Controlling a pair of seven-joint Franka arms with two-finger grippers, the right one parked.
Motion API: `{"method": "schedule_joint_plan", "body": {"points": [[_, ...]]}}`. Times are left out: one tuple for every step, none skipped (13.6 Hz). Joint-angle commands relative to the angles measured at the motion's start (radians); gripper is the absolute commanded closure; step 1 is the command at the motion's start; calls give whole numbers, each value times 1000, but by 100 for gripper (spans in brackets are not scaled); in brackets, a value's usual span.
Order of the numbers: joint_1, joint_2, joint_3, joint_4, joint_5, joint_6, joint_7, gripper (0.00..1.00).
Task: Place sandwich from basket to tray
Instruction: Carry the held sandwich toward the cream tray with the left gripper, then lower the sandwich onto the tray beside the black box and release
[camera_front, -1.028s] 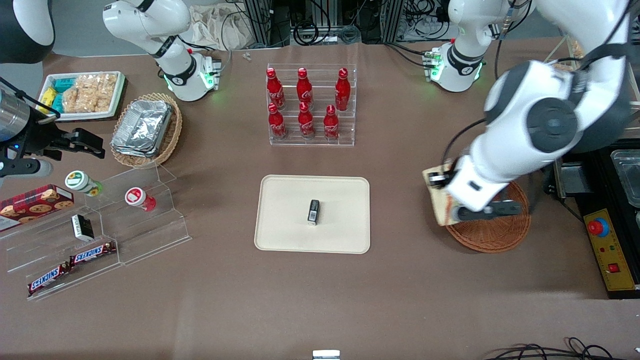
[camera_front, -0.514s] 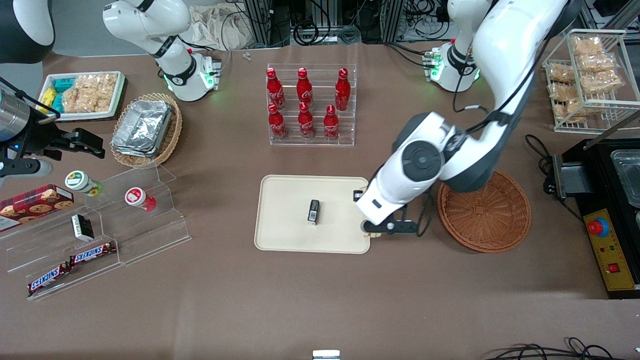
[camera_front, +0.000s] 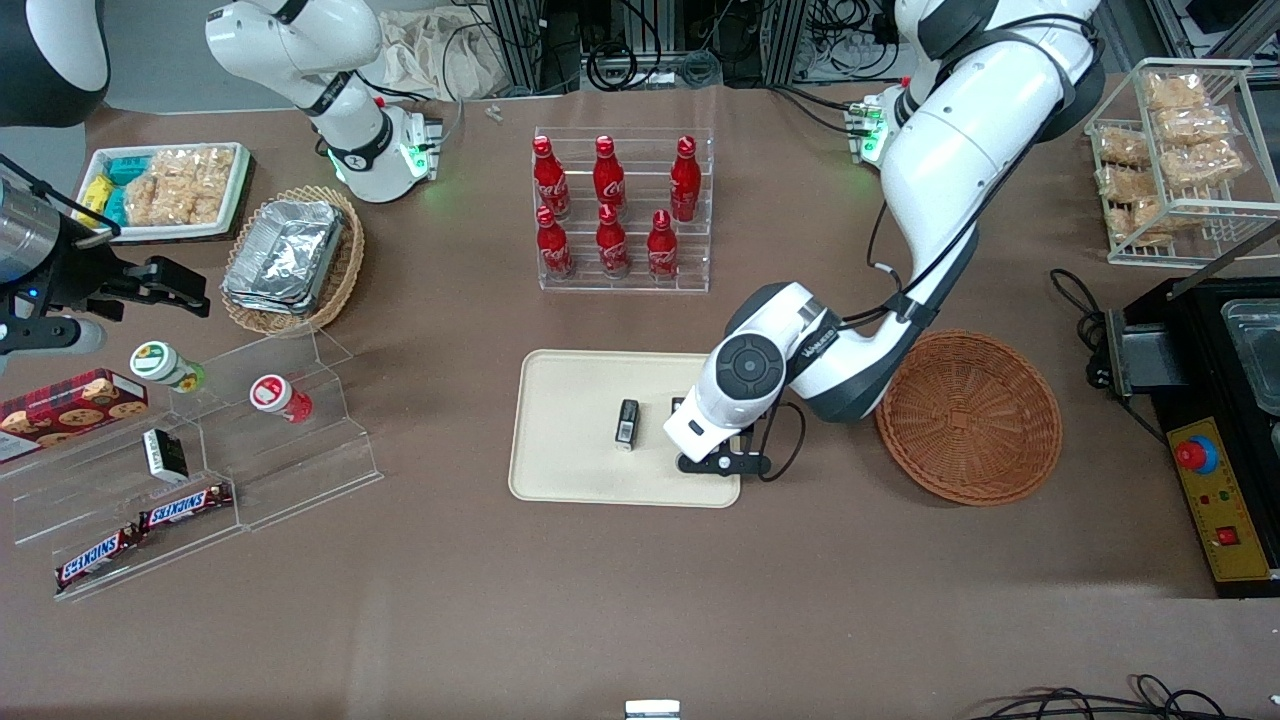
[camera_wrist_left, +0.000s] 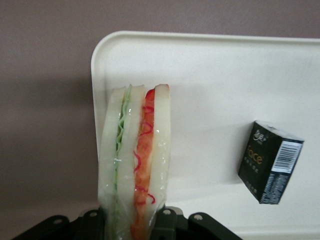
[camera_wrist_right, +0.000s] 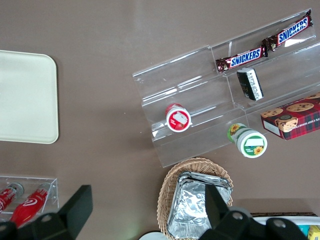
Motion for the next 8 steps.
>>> {"method": "schedule_joint_plan", "body": {"points": [[-7,-3,0,-13,22,-8,-16,53],[-7,-3,0,-13,22,-11,-16,43],[-7,2,0,-15,22,-13,-17,23],[-7,5,0,-13,22,-13,-17,12],[-7,5,0,-13,22,-13,-19,1],[-5,2,0,-13,20,-18,-22,1],[2,-7,0,-12,14,-24,-27,1],[5,-24,-2,-10,9,-48,-33,1]]}}
